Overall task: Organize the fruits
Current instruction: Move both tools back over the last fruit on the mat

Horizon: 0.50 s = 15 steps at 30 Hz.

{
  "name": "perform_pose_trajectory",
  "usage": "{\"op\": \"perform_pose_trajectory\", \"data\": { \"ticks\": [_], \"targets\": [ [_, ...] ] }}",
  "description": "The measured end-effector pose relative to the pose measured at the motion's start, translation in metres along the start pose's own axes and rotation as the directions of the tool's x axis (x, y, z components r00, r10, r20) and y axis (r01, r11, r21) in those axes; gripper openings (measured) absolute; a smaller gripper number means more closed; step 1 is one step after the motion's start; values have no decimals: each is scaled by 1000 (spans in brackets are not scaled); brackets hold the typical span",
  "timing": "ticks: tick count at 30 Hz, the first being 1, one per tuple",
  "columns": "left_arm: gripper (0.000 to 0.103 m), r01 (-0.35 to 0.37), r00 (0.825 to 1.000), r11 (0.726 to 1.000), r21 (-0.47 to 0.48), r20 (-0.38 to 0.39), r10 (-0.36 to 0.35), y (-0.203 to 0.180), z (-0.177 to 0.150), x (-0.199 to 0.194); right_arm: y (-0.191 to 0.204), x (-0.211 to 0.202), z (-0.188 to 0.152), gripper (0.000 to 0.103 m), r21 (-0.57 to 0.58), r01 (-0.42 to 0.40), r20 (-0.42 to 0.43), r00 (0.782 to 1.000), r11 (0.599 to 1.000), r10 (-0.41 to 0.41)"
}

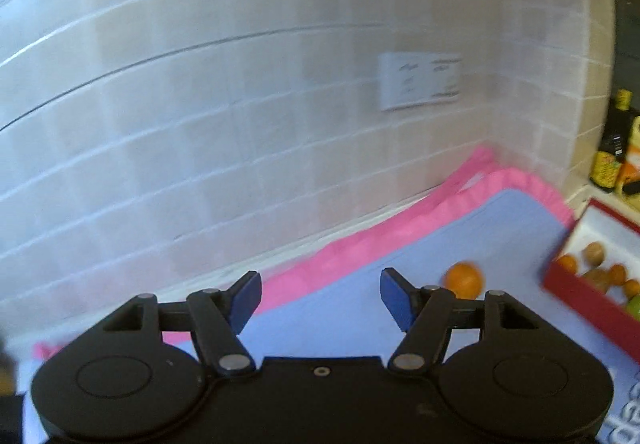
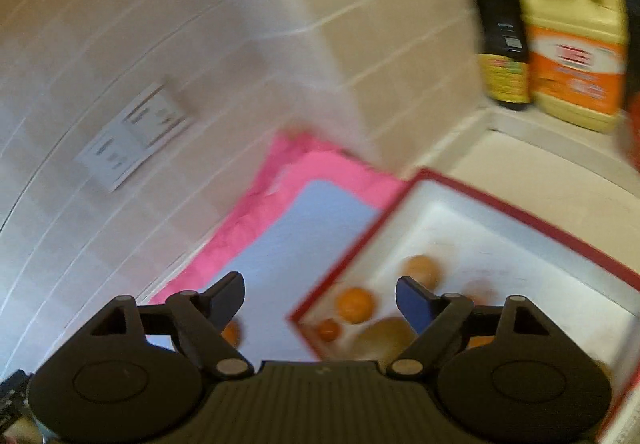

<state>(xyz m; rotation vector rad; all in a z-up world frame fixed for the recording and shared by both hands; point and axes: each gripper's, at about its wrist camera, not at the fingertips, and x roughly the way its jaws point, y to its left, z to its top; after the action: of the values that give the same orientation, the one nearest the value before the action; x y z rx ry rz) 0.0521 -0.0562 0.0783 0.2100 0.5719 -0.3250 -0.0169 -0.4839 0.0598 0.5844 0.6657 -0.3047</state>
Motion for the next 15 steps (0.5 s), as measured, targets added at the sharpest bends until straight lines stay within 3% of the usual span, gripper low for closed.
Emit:
{"op": "perform_pose_trajectory", "data": {
  "ticks": [3, 6, 10, 15],
  "targets": [
    [78, -55, 998, 998, -23, -23, 55, 24, -15, -5, 29, 10, 2, 85, -35, -33, -4, 999, 999, 32],
    [79, -66, 997, 993, -97, -52, 61, 48, -31, -8, 54, 22, 3, 86, -61, -51, -11, 999, 997, 51],
    [79, -37, 995, 977, -210, -100, 16, 69, -66, 2, 80, 43, -2, 89, -101, -132, 12, 991, 986, 134],
    [79, 7, 980, 964, -266, -190, -59, 63, -96, 43, 105, 98, -17, 91, -134, -139, -82, 988, 981, 129]
  ]
}}
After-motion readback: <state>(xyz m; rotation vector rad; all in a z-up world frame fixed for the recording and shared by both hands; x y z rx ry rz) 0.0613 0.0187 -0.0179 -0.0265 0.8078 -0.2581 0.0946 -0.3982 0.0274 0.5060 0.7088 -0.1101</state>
